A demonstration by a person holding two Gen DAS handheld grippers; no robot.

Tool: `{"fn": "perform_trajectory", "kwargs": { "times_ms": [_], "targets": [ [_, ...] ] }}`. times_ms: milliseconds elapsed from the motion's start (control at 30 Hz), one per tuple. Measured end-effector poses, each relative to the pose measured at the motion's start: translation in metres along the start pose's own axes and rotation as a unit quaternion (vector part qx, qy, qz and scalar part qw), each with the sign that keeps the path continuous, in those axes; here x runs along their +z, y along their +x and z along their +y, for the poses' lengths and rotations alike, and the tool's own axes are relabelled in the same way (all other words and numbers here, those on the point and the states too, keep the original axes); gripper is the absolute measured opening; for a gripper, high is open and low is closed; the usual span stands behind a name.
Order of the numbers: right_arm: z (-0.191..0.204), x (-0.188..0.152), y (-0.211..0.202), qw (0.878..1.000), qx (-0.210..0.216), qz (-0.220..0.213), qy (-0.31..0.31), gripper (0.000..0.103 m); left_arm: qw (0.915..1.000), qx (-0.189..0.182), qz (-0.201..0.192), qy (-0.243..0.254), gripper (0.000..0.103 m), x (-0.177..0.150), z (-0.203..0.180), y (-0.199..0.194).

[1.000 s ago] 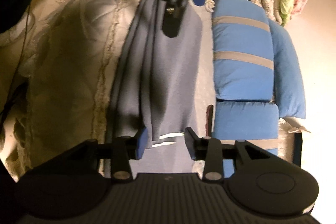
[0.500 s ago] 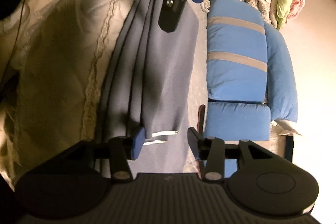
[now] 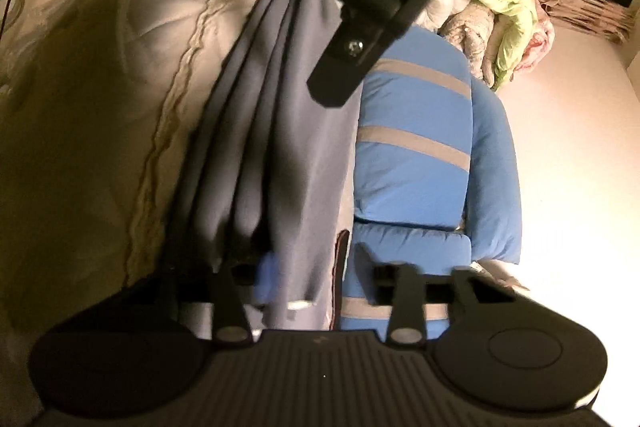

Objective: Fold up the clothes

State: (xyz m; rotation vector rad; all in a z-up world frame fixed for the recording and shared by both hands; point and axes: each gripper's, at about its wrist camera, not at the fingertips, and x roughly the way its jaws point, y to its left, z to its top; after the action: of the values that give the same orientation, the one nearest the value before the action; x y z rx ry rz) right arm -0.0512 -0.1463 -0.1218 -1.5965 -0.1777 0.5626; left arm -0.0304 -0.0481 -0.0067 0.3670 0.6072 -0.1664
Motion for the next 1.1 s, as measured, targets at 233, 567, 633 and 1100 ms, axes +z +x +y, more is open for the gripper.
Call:
{"fn": "perform_trajectory", "kwargs": {
  "times_ms": [233, 567, 633, 1100],
  "targets": [
    [-0.020, 0.004, -0.013, 0.999, 0.047, -0.010, 0.011, 0.003, 1.0000, 0.000, -0.001, 0.001, 0.079, 0.000, -0.001, -0.001],
    [-0.003, 0.002, -0.005, 0.996, 0.082, 0.010, -0.019, 0.025, 1.0000, 0.000, 0.004, 0.003, 0.079, 0.000, -0.001, 0.000],
    [0.000, 0.001, -0.006, 0.997, 0.079, 0.013, -0.024, 0.035, 1.0000, 0.000, 0.006, 0.005, 0.079, 0.000, -0.002, 0.000],
    [-0.002, -0.002, -0.024, 0.996, 0.086, 0.001, -0.002, 0.064, 0.9999, -0.001, 0.010, 0.012, 0.079, 0.000, -0.002, 0.002]
  ]
}}
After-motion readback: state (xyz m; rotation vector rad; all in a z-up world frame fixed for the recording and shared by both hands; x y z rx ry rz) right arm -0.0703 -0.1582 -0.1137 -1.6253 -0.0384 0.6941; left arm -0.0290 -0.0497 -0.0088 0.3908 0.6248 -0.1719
